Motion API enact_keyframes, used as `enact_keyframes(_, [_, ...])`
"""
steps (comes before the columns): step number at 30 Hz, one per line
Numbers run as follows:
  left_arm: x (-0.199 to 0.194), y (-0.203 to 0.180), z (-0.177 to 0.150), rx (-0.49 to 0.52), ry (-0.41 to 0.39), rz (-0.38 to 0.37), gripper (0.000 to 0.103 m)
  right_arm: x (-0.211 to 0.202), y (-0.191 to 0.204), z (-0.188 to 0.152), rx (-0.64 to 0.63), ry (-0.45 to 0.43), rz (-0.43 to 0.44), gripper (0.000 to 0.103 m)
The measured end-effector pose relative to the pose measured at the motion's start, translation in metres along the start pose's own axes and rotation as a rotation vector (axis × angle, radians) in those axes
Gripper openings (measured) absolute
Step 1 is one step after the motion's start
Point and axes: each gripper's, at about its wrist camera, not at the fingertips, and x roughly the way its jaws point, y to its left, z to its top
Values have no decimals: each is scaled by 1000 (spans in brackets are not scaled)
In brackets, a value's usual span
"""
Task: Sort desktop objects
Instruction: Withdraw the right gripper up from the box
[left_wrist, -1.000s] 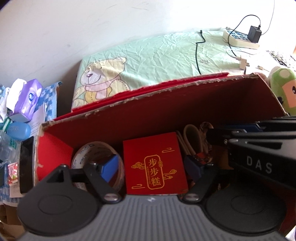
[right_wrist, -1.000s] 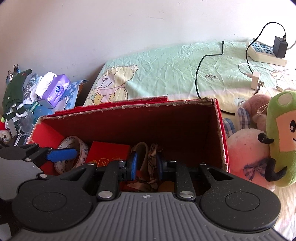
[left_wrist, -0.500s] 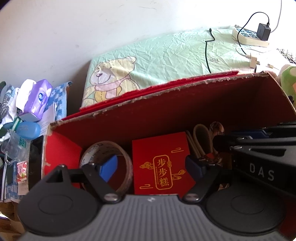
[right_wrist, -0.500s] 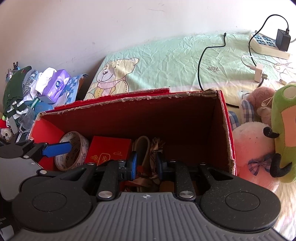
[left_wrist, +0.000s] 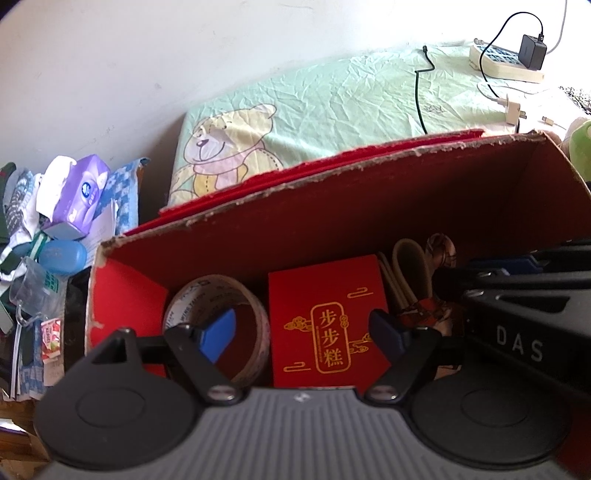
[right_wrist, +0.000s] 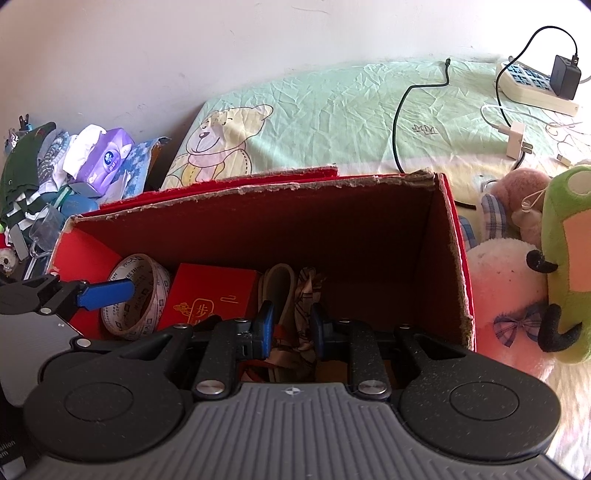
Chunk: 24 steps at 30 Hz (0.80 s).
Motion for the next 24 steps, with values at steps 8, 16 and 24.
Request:
enact_keyframes(8, [0,0,0,-3,7,-6,83,0,0,-1,2,-5,-1,22])
enact_keyframes(16, [-1,-1,0,1,-7,1,84,1,1,-1,4,-8,1,22])
enact_keyframes(24, [-1,0,0,1,-6,-24,91,-1,0,-2,9,-15,9,22])
